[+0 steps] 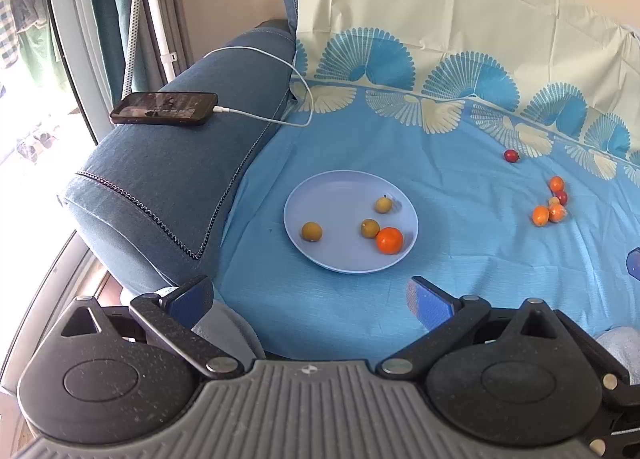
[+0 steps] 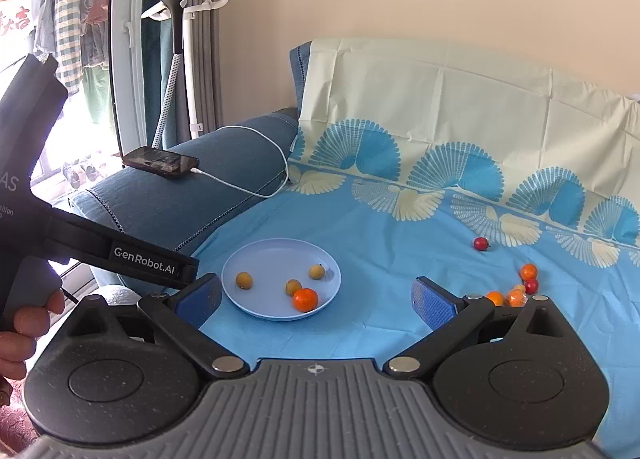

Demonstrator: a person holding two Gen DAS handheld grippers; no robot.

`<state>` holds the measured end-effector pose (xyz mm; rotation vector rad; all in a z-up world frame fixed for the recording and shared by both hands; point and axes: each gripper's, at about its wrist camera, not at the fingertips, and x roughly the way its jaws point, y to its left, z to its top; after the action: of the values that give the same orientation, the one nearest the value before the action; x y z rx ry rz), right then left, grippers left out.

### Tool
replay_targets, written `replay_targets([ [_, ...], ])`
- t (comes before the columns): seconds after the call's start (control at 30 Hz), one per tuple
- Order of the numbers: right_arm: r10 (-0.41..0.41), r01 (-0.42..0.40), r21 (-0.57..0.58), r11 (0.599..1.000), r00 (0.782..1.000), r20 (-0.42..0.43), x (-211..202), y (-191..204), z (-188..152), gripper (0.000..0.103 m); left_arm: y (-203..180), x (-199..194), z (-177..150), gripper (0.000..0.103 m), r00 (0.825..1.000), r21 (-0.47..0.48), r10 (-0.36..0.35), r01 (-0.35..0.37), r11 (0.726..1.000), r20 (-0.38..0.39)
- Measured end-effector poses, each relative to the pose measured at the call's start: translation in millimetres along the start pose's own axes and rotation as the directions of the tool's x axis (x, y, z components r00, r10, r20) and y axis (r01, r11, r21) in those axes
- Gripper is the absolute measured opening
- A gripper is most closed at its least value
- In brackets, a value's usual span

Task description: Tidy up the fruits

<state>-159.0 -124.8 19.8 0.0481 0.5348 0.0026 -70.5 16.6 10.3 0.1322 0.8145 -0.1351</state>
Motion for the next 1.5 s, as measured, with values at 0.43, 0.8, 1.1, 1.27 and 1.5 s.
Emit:
replay_targets([
  [0.43, -0.008, 0.008, -0.008, 1.0, 1.0, 0.017, -8, 2, 0, 0.101, 4, -4, -3, 0.103, 1.0, -0.005, -0.01, 0.01, 1.0, 0.011],
  [0.8, -0.003, 0.004, -0.015, 1.0, 1.0, 0.004, -5, 3, 0, 0.101, 6, -1, -3, 0.103, 1.0, -0.008, -0.008, 0.008, 1.0, 0.004],
  [1.1, 0.011, -0.011, 0.01, 1.0, 1.0, -0.02, 3, -3, -3, 0.101, 2, 10, -3, 0.103, 1.0, 0.005, 0.006, -0.006, 1.0, -0.029],
  [1.27, 0.025, -0.022, 0.05, 0.999, 0.998, -0.056, 15, -12, -8, 0.101, -2, 23, -1, 0.103, 0.998, 0.015, 0.017, -0.016, 1.0, -0.058],
  [1.5, -0.028, 0.044, 0.152, 0.987, 0.994, -0.104, 35, -45, -16, 0.101, -25, 52, 12, 0.103, 0.993, 0.06, 0.012, -0.005, 0.998, -0.117],
])
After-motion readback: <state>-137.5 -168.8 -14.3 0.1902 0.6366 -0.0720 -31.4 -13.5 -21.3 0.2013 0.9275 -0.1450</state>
